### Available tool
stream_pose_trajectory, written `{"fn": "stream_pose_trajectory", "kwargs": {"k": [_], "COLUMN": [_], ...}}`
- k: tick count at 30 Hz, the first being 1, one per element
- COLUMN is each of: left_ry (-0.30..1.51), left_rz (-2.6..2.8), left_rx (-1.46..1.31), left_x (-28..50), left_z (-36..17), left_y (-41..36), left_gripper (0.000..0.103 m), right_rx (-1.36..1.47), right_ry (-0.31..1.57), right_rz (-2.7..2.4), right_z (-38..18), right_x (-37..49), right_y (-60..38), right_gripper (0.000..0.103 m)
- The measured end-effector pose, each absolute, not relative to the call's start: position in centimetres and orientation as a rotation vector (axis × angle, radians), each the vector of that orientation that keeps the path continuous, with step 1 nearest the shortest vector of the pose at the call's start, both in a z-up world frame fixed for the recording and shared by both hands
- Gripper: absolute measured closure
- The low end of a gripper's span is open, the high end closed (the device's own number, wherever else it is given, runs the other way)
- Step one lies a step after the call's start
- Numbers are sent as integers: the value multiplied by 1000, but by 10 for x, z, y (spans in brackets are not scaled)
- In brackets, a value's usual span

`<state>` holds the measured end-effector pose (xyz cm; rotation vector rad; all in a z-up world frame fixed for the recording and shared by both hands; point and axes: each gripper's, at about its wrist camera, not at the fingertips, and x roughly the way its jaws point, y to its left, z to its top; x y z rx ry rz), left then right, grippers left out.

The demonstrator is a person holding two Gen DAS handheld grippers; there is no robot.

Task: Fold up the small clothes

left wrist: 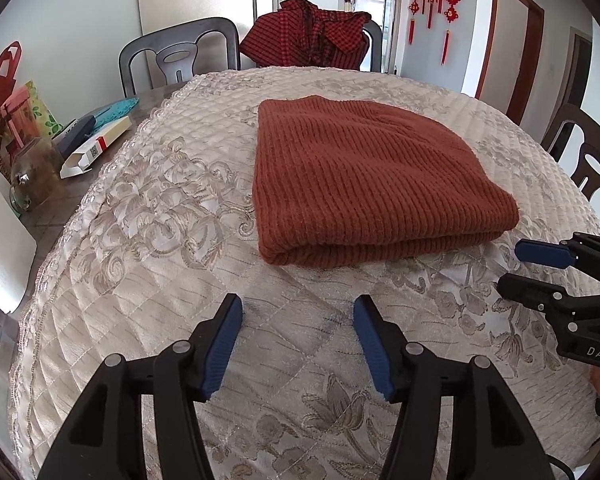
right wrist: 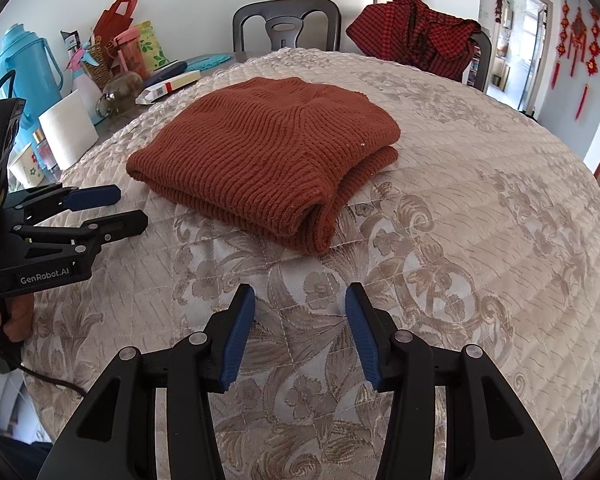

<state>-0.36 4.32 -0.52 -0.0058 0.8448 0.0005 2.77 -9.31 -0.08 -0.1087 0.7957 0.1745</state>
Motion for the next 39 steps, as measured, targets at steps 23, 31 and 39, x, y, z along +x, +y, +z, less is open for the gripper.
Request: {"fn": "stream_pose_trajectory", "kwargs": {"k": [23, 31, 39], "left_ry": [849, 851, 854], "left_rz": [-4, -1, 1], "left_rx": [-6, -10, -11], "left_x": [-2, -3, -3], "left_z": [-6, -6, -7], "left_y": [42, 43, 43], "left_gripper": [33, 32, 30], "right_rx": [-102, -98, -94], "right_ry": [796, 796, 796], "right_rz": [181, 184, 187], "right_z": [0, 1, 1], "right_x": [28, 28, 28], "right_y": [-93, -93, -93], "right_gripper": [54, 54, 53]}}
